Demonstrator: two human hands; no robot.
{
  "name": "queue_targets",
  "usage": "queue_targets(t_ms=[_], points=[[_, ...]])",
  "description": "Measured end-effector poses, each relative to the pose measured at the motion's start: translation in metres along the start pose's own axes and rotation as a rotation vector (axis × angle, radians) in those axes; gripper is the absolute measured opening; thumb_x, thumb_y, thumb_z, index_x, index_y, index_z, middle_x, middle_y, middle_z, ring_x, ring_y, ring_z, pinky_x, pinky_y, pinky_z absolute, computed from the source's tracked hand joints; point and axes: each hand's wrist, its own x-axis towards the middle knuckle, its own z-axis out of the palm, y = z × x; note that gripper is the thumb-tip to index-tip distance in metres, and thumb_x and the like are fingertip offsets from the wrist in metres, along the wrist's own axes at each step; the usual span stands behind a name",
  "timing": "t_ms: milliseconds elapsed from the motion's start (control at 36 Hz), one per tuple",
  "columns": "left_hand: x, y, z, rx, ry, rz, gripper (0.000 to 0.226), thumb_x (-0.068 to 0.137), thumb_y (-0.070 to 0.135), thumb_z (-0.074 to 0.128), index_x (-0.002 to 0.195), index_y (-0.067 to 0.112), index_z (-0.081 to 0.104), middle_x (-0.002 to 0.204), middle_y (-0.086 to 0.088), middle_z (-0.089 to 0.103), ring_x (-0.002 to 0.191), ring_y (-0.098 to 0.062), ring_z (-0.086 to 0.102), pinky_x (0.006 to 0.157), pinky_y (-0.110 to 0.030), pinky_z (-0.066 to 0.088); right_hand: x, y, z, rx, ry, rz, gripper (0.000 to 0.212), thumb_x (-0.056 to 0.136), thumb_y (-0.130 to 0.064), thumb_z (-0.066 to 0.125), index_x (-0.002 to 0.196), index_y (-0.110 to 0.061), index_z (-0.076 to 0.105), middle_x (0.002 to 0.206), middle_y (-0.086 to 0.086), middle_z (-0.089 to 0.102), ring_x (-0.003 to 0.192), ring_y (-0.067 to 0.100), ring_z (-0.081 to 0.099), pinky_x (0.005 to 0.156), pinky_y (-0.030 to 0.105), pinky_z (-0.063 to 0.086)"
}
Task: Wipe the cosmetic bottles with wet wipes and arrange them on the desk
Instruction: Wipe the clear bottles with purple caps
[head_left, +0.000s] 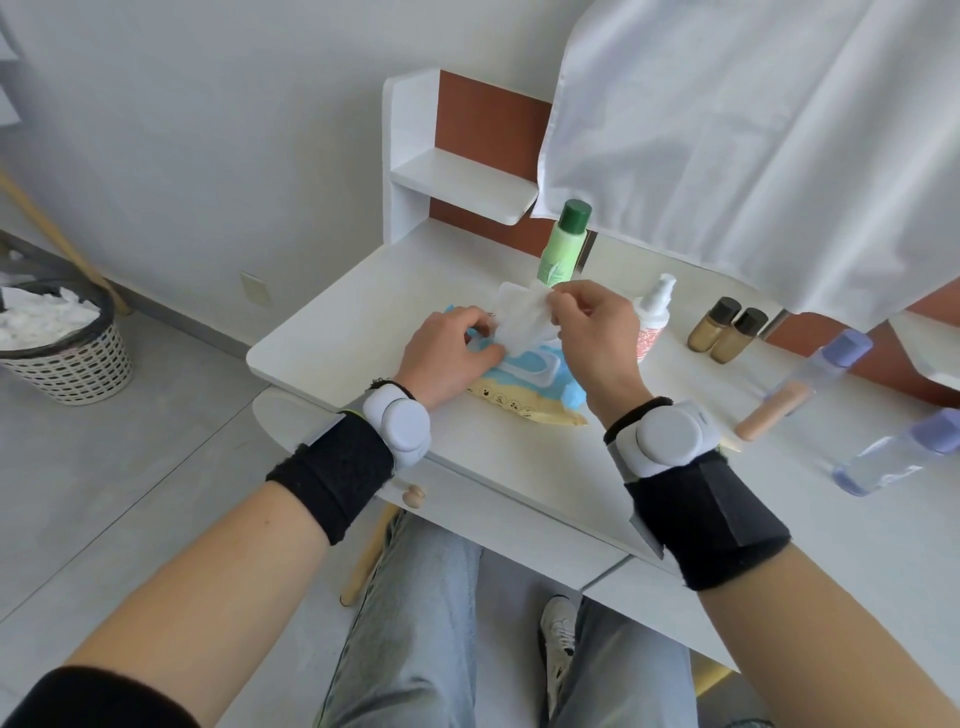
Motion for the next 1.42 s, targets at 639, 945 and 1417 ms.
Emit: queue_targets(t_ms=[639,945,1417], points=[[-0.004,0.008,0.001,0.128,-0.026,-0.028,0.033,0.083,0.035,0.065,0.114,0.021,0.062,0.111,0.005,0.057,0.103,-0.021,0.047,0.075,-0.029,0.036,-0.008,-0.033,-0.005,0.31,0.222,-0.184,0.019,0.099,-0.016,0.042,0.084,-0.022,0.051,0.075,-0.004,0.054,0.072,0.014,0.053,0.075,0.051,0.055],[-0.005,0.008,0.001,0.112,-0.029,-0.034,0.027,0.083,0.033,0.066,0.108,0.024,0.063,0.109,0.01,0.056,0.102,-0.017,0.046,0.077,-0.026,0.035,0.013,-0.079,-0.048,0.485,0.609,-0.404,0.019,0.098,-0.01,0.04,0.084,-0.021,0.048,0.073,-0.01,0.042,0.064,0.001,0.04,0.066,0.02,0.038],[-0.006,0.008,-0.003,-0.105,0.11,-0.068,0.005,0.088,0.025,0.064,0.084,0.021,0.064,0.079,0.014,0.06,0.074,-0.013,0.054,0.071,-0.026,0.043,-0.006,-0.024,-0.033,-0.948,-0.395,-0.135,0.027,0.092,-0.032,0.055,0.115,-0.021,0.065,0.107,0.006,0.064,0.103,0.028,0.058,0.078,0.034,0.043]])
